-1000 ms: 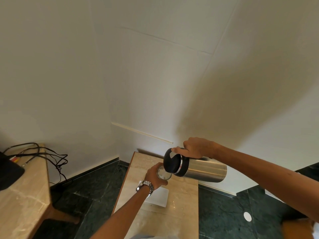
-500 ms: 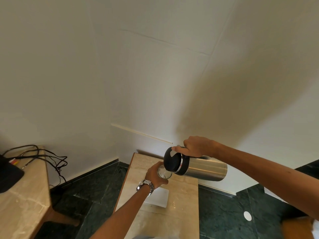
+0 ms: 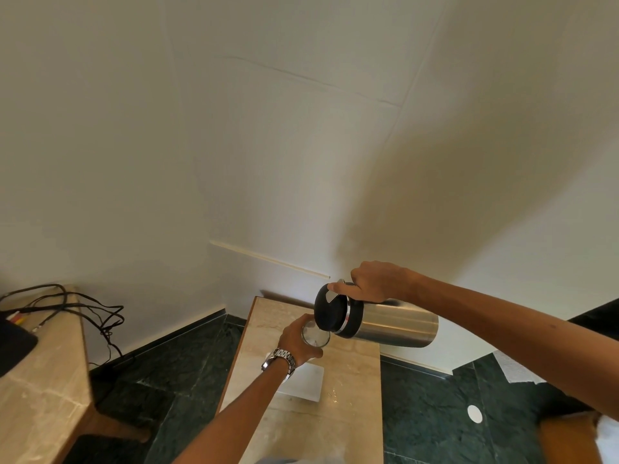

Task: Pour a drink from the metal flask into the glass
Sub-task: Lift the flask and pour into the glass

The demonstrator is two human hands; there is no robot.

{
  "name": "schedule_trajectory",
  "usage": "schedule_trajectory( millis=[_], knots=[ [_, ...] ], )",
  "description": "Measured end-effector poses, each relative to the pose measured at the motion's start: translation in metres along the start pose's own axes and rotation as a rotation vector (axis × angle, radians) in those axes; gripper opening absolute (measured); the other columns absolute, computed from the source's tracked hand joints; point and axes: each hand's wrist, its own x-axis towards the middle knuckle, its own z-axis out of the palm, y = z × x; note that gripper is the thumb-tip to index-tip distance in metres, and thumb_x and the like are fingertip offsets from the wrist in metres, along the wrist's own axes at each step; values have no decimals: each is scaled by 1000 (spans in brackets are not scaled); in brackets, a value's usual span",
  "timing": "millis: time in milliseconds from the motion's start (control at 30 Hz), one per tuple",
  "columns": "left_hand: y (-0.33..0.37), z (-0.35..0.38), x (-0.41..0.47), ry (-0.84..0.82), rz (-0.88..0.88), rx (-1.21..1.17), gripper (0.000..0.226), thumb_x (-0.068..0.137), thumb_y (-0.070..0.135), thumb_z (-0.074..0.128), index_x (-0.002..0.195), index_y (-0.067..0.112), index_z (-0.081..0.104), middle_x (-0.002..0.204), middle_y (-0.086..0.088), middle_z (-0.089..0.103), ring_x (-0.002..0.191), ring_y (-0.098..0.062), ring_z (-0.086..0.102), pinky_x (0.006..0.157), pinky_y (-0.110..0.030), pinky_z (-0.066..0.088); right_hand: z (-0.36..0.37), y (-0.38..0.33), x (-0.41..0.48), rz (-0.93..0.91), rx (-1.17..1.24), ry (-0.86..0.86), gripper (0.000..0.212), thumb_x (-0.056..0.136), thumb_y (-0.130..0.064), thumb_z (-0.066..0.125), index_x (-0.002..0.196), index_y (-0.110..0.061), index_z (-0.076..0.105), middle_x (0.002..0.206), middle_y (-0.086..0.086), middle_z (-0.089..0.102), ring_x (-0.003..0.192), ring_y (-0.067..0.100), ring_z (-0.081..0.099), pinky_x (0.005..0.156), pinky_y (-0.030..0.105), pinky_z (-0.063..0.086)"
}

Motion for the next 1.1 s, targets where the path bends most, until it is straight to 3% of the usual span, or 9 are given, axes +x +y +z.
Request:
schedule_trajectory(
  millis=[400,600,1100],
  knots=[
    [-1,2,1,-10,2,12,74,62,12,87,127,21,53,123,-3,64,115,-24,58,97,-40,53,3,1,4,6,-23,9,70,91,-73,31,62,-16,57,50,-4,53,48,9,48,68,25,48],
    [0,3,2,-5,-1,14,73,59,13,87,125,21,55,120,-2,64,112,-23,58,93,-40,55,1,-1,3,-25,-52,32,72,94,-70,31,57,-13,55,48,-4,49,44,9,44,57,20,38],
    [2,4,2,2,8,3,73,59,10,87,124,21,55,120,-2,65,112,-24,58,92,-37,54,4,5,4,-11,-48,19,74,93,-72,30,62,-11,59,50,-4,51,44,8,45,56,19,37]
  ],
)
